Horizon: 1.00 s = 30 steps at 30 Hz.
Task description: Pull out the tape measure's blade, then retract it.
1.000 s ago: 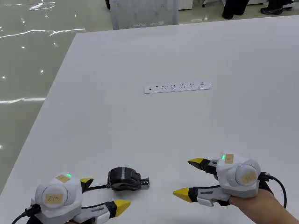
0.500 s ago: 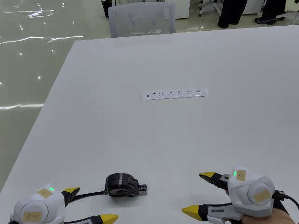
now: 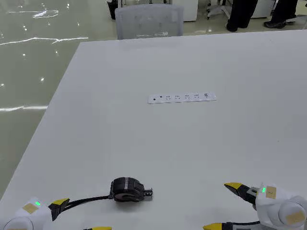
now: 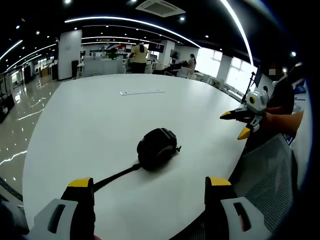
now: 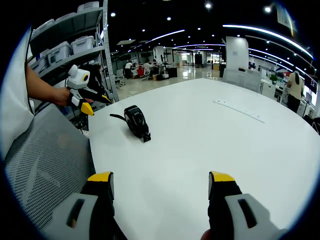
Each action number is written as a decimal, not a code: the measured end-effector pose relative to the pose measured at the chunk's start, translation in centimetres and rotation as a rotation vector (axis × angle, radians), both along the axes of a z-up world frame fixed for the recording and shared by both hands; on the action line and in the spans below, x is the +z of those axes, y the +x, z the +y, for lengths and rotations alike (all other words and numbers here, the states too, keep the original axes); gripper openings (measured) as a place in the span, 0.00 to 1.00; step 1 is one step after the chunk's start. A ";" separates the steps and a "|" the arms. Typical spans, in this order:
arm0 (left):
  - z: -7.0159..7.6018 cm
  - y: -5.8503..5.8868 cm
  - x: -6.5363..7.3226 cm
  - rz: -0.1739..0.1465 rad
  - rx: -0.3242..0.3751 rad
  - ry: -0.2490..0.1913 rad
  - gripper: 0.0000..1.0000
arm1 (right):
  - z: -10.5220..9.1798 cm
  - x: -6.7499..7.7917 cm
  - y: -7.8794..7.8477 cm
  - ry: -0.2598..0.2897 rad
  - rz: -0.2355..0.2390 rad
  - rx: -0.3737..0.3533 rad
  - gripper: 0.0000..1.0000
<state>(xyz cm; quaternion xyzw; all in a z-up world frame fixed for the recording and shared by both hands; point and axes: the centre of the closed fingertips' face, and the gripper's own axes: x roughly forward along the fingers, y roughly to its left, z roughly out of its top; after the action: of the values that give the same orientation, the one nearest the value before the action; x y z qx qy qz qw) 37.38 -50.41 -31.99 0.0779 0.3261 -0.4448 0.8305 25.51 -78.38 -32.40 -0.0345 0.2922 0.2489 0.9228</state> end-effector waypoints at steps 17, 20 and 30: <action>1.7 -0.9 0.1 -0.002 0.007 -0.033 0.93 | -1.5 0.3 -2.2 -0.004 -0.011 -0.070 0.87; 1.9 -1.0 0.1 0.000 0.010 -0.032 0.93 | -1.9 0.2 -2.7 -0.011 -0.006 -0.078 0.88; 2.5 -1.7 0.0 0.010 0.015 -0.023 0.93 | -2.7 -0.1 -3.7 -0.012 0.004 -0.108 0.88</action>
<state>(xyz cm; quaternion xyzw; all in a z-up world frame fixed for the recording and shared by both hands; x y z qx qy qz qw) 35.65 -47.91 -32.01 0.0635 0.3257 -0.4429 0.8329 21.85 -81.08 -32.52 -0.0237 0.2969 0.1970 0.9341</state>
